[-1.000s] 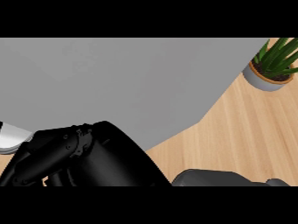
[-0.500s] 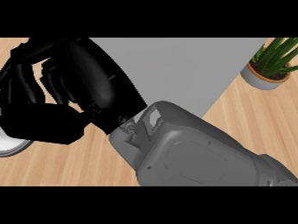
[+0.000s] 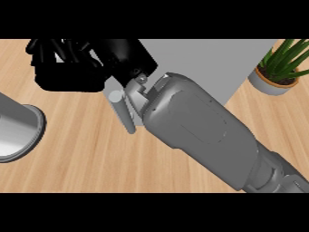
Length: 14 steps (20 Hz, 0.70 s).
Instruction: Pick up the wine, place it into the cabinet and close the cabinet
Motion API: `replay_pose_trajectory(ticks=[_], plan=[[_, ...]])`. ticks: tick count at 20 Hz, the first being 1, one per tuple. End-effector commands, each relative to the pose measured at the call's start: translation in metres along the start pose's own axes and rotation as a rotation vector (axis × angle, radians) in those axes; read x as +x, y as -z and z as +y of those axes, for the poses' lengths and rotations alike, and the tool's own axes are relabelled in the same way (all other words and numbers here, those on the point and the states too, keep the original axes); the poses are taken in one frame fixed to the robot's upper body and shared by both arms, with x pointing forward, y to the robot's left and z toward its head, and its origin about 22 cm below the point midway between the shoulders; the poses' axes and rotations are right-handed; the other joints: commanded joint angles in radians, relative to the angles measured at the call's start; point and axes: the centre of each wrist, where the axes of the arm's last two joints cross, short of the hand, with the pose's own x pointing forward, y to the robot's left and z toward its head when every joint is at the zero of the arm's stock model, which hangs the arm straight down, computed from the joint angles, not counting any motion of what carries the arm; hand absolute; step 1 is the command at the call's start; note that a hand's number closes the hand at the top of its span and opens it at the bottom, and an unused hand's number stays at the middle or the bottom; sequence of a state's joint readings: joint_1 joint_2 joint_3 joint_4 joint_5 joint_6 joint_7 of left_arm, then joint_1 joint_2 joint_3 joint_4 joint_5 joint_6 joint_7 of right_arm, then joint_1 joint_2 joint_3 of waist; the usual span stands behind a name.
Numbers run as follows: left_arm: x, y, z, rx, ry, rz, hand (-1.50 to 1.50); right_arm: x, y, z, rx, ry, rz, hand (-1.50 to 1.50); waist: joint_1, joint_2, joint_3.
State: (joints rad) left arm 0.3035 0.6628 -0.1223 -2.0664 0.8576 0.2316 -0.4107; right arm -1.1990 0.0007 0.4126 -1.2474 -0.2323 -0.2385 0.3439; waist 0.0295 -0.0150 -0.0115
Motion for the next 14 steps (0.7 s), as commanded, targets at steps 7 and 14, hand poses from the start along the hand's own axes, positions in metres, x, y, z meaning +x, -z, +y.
replay_pose_trajectory(ticks=[7,14], plan=[[-0.005,0.003,-0.004,-0.002,-0.01,0.008,-1.5,-0.042,0.01,-0.063,-0.142,-0.08,0.058,1.5,-0.015,0.026,0.011],[-0.003,0.007,-0.006,-0.017,-0.002,-0.007,-1.5,-0.047,0.02,-0.065,-0.148,-0.116,0.05,1.5,-0.012,0.031,0.01]])
